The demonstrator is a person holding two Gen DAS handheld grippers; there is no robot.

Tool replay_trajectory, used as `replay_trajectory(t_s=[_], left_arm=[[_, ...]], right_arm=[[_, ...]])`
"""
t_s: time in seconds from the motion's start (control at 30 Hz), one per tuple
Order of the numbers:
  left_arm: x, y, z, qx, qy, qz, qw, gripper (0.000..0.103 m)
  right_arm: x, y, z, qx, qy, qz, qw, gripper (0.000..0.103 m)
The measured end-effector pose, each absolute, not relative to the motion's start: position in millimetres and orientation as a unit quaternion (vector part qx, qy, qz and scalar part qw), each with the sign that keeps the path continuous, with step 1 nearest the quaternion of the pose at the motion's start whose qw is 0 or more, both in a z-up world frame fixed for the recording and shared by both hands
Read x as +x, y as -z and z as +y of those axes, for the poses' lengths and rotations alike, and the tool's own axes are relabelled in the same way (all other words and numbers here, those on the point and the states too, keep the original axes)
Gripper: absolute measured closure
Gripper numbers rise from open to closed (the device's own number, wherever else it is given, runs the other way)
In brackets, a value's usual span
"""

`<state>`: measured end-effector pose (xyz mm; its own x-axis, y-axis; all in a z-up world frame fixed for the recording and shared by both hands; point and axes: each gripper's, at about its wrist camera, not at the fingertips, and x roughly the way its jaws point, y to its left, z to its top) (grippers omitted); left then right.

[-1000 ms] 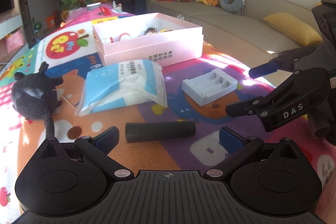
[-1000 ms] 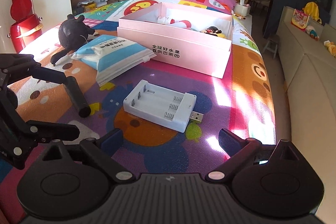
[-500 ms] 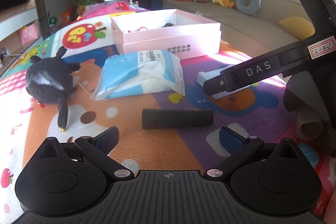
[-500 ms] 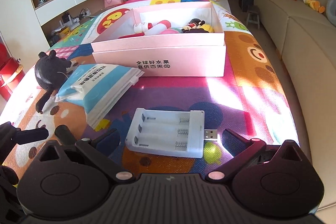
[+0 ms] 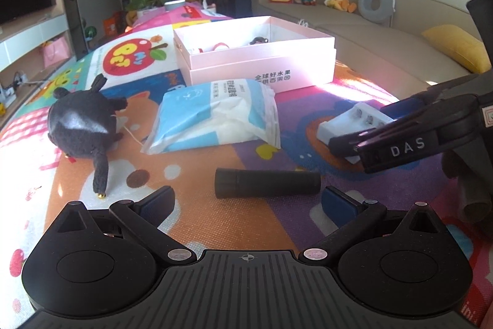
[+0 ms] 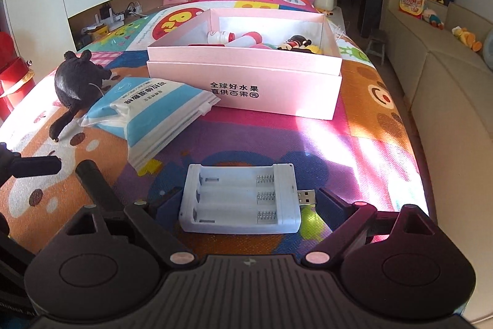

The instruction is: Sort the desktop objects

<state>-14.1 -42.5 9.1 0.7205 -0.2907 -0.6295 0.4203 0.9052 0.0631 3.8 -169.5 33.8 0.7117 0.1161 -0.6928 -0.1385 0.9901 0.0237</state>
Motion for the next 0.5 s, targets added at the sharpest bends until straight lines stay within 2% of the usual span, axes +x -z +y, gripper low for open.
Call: replay_trajectory(t_s=[0.27,0.5], left_arm=[[-9,-10,-65,0.143,0.190,0.312,0.920,0.000],[-6,-8,-66,0.138,0.184,0.321,0.919,0.000]], right_arm=[[-6,-30,-189,0.006,-0.042,0.362,0.931,0.011],[-4,-29,-186,0.002,-0.045,0.364,0.930,0.007]])
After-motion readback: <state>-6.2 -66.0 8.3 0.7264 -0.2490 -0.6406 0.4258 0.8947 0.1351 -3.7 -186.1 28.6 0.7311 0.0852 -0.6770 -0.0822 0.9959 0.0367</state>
